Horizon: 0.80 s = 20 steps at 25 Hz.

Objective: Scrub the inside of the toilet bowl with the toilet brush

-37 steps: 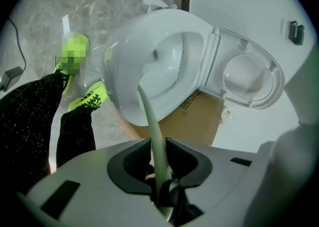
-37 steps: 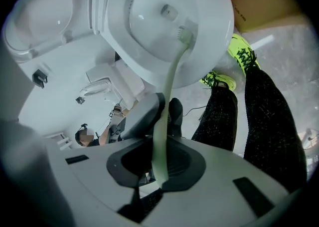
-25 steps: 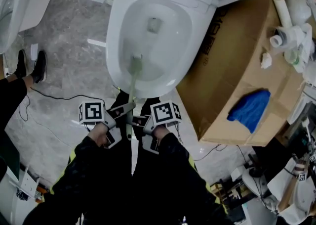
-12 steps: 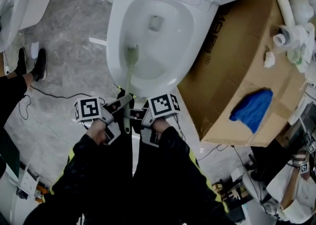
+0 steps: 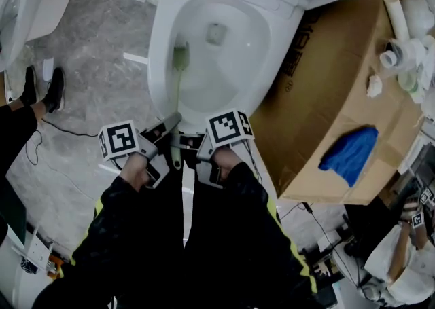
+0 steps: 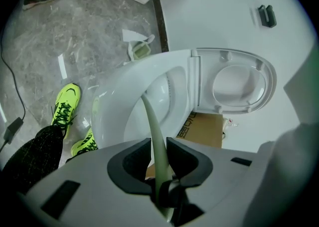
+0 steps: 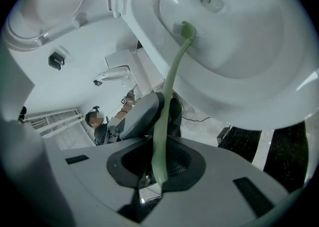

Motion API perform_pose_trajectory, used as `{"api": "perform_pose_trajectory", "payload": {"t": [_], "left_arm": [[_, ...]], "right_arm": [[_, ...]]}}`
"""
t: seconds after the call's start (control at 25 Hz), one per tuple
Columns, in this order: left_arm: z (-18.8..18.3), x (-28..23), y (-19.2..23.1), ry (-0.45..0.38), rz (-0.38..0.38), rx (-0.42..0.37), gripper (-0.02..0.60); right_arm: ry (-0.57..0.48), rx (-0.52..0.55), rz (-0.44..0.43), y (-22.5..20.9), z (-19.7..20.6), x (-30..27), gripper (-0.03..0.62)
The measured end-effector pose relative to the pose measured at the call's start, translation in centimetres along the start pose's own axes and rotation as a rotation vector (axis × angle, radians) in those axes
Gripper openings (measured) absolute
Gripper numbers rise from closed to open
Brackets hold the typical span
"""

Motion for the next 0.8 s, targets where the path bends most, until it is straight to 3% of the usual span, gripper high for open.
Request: {"api": "perform_pose_trajectory", "payload": {"t": [0.8], "left_arm": [[-5.6, -5.5, -2.3, -0.031, 0.051, -0.113, 0.100]], "right_arm": [[-0.102, 0.136, 0.012, 1.5, -7.9, 0.7, 0.057]]}}
Point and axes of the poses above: the fingertips, and each gripper's own axes: x backward along the fingers, y to its left, z out of its underside, the point moved 5 cm from there along x, backward along the fingers, and after that the axes turned 7 degrees about -y, right-handed, at the moved point
